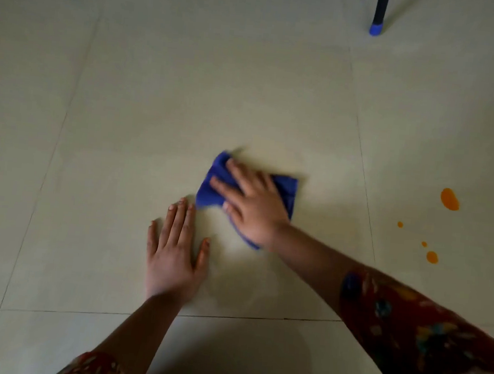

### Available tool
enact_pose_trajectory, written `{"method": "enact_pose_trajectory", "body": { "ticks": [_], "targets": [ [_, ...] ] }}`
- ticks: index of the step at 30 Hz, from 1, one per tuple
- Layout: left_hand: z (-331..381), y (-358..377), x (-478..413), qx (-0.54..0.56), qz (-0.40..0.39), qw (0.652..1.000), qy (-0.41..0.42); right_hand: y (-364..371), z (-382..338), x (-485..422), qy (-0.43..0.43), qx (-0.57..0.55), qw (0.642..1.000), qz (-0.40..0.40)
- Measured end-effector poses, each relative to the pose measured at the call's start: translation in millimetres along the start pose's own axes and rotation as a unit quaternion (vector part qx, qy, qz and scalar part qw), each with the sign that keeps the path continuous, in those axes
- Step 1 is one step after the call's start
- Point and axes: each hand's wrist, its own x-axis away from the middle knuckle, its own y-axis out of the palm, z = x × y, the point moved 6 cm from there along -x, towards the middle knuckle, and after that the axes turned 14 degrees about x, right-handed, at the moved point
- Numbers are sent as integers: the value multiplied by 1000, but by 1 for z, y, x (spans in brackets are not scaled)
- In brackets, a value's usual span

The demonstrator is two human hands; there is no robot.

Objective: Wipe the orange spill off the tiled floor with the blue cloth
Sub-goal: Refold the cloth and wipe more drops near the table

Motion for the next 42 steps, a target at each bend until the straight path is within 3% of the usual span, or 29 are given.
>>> {"method": "enact_pose_trajectory", "body": {
  "ticks": [2,4,6,8,9,11,13,15,17,19,21,23,25,27,29,31,34,36,37,40,41,42],
  "targets": [
    [0,-1,1,17,15,1000,4,-7,-19,42,-140,-7,989,-38],
    [2,-1,3,16,22,1000,8,-7,11,69,-157,9,986,-48],
    [4,1,3,9,19,1000,15,1,70,67,9,32,998,-48],
    [5,3,2,6,17,1000,16,4,114,48,209,36,976,-51],
    [3,2,1,10,18,1000,15,4,113,34,245,31,967,-53],
    [0,-1,0,26,24,999,13,-1,72,9,176,23,984,-25],
    [0,-2,0,40,26,999,13,-1,11,21,-11,12,1000,-17],
    [2,-4,-3,52,37,998,8,-8,-21,69,-181,-1,982,-62],
    [5,-7,-6,63,46,997,8,-13,4,100,-210,7,975,-76],
    [5,-10,-8,64,61,996,9,-6,62,100,-113,59,989,-79],
    [6,-11,-9,50,68,996,7,-2,113,78,71,65,991,-90],
    [9,-14,-15,31,72,997,4,-1,111,59,186,53,978,-80],
    [11,-23,-34,26,84,996,7,0,67,52,123,54,989,-67],
    [14,-31,-54,17,78,996,37,-4,22,75,-69,40,993,-82],
    [10,-32,-72,0,57,996,65,-12,24,93,-173,23,980,-99],
    [-1,-28,-82,-8,35,998,51,-4,64,84,-109,35,989,-90],
    [-10,-21,-80,-13,20,999,22,5,129,53,203,35,975,-85],
    [-6,-18,-79,-8,1,1000,25,7,118,33,287,37,954,-75],
    [-5,-18,-79,-4,-7,1000,26,6,100,27,255,37,964,-68],
    [-7,-21,-78,2,-14,1000,11,4,43,38,-29,28,996,-82],
    [-9,-21,-78,0,-19,1000,5,3,47,41,-73,21,994,-82],
    [-9,-21,-78,-1,-20,1000,2,3,64,36,-57,20,995,-77]
  ]
}}
